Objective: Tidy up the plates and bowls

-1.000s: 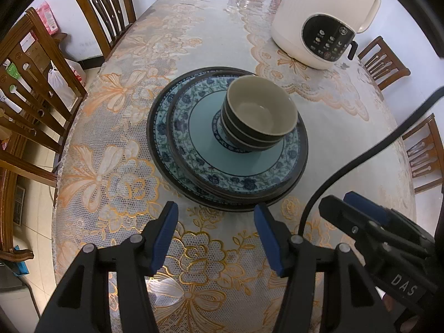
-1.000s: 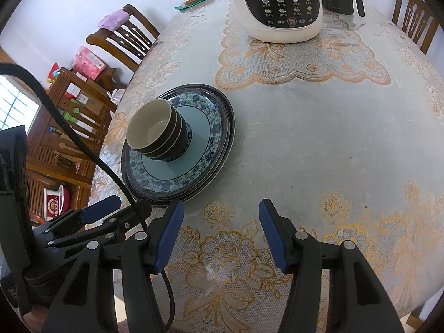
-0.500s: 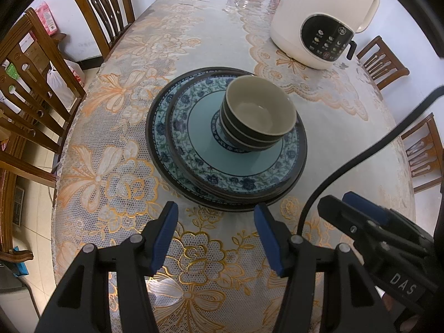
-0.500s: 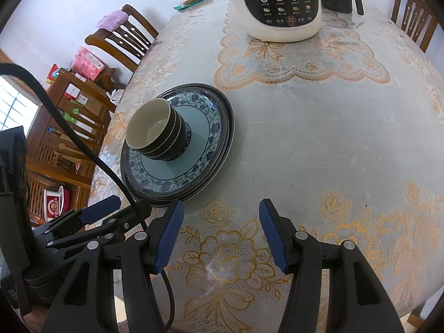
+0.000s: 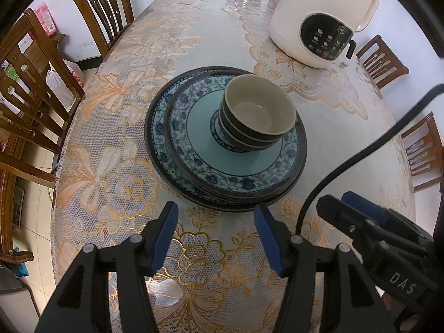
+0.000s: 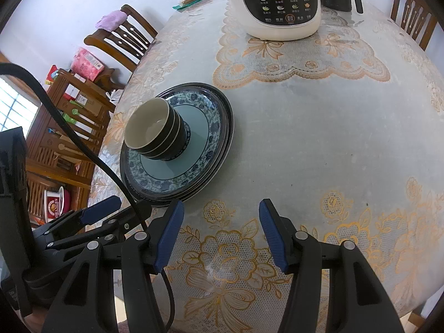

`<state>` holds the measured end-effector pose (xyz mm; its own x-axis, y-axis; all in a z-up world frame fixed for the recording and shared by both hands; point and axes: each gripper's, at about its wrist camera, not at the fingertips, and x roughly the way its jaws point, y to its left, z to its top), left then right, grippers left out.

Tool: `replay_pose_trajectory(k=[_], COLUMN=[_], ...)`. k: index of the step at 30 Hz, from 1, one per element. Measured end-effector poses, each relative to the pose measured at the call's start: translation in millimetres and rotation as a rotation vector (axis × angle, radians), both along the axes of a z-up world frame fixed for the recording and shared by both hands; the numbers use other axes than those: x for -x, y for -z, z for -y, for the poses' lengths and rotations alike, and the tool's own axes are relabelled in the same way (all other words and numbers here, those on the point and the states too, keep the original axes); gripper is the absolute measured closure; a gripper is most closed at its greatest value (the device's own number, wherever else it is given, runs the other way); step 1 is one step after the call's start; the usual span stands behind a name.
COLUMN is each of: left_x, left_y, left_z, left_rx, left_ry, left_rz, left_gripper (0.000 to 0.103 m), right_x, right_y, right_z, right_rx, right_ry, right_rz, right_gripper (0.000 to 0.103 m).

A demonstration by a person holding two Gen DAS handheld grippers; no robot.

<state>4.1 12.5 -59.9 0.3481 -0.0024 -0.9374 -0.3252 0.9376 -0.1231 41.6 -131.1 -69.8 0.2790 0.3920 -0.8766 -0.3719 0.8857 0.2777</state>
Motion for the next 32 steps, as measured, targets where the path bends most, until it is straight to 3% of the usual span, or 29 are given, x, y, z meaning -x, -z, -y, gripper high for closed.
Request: replay_pose_trajectory(k=[32], left_x=[0.2], left_y=[-1.2], left_z=[4.1], left_rx=[0.009], left_ry=[-0.003], left_rz=[-0.001], left_gripper=[0.043], right_x=[3.1], right_y=[0.1], right_z=[2.6], right_rx=[-0.003], right_ry=[0.009], right_rz=[-0.003], right_gripper=[0.045])
